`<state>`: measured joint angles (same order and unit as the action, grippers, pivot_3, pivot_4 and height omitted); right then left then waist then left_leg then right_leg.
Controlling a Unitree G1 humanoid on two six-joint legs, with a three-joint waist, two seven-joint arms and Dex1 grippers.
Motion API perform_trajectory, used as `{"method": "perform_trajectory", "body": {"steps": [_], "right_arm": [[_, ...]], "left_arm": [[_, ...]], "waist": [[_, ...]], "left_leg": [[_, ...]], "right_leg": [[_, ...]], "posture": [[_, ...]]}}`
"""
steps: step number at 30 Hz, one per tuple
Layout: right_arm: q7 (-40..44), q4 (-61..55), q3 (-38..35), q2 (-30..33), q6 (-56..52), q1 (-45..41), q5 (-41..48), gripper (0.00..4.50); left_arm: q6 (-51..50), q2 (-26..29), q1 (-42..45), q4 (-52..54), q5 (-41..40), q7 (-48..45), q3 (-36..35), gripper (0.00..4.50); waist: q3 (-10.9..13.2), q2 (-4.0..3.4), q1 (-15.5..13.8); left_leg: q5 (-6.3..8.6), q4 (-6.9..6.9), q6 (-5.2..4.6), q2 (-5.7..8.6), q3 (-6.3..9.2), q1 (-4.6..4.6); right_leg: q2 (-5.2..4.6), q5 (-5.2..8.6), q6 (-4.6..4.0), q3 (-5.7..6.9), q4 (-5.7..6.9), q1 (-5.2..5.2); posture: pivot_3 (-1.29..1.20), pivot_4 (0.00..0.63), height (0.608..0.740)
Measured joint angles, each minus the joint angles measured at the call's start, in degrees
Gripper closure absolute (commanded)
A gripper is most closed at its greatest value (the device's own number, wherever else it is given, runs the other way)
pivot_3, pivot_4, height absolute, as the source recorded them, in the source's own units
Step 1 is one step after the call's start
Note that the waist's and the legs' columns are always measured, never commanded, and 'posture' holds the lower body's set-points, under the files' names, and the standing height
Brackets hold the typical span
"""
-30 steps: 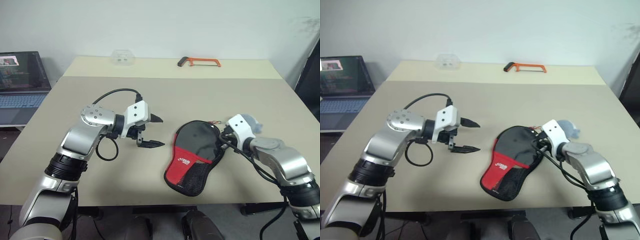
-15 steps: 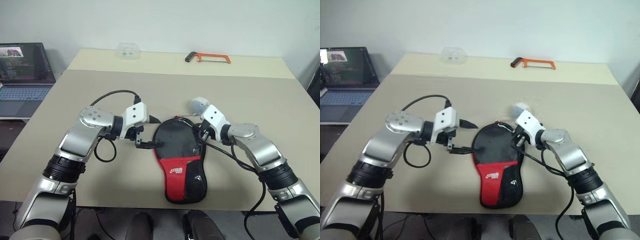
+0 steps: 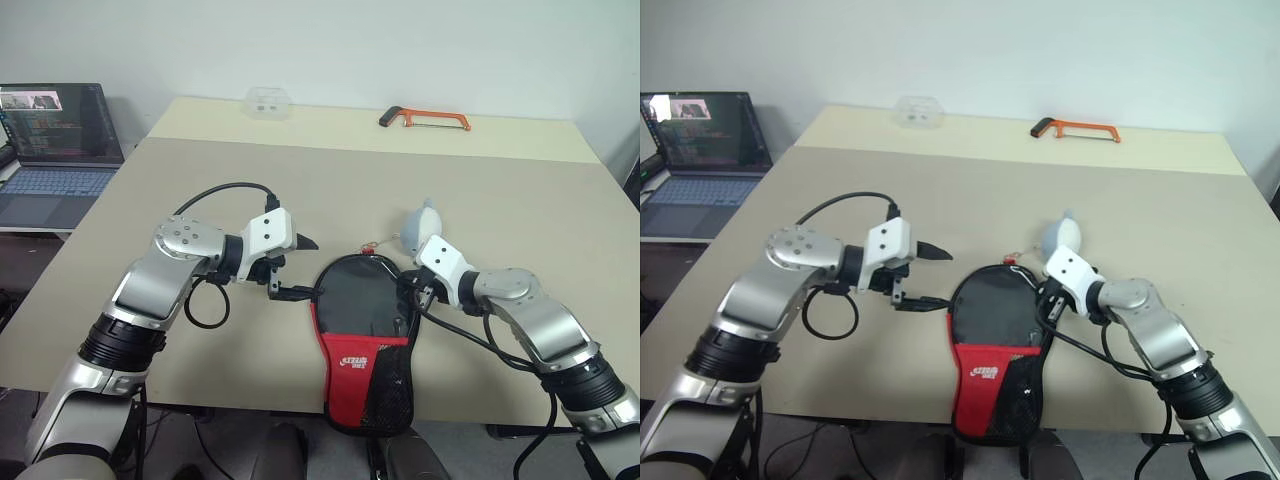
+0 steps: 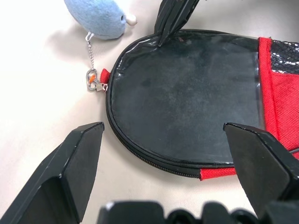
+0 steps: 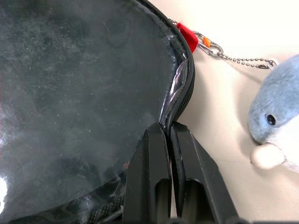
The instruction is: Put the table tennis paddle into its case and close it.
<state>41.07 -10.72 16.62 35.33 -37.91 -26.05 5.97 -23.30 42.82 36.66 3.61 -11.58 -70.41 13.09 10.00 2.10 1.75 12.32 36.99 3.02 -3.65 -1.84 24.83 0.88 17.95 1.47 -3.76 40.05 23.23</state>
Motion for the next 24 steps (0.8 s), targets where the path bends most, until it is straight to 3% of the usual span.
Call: {"method": "perform_trajectory", "body": {"steps": [8,24], "right_arm": [[-0.70,3.23,-0.01,-2.88,0.03,-2.64,-0.41,4.48],[-0.64,12.24,0.32,-2.91,4.95,-6.88,-2.60,4.48]], "left_arm": [[0.28,-1.59,1.46,-1.01,0.40,0.00,0.11,0.00],[0.99,-1.54,1.13,-1.03,1.29,0.06,0.11,0.00]], "waist": [[0.00,0.00,0.15],[0.00,0.00,0.03]], "left_leg": [[0.00,0.00,0.00,-0.01,0.00,-0.05],[-0.01,0.08,0.00,0.02,-0.01,-0.05]], "right_leg": [[0.03,0.00,0.00,0.00,0.08,0.00],[0.00,-0.01,-0.01,0.01,0.21,-0.02]], "posture": [[0.00,0.150,0.740],[0.00,0.150,0.740]]}}
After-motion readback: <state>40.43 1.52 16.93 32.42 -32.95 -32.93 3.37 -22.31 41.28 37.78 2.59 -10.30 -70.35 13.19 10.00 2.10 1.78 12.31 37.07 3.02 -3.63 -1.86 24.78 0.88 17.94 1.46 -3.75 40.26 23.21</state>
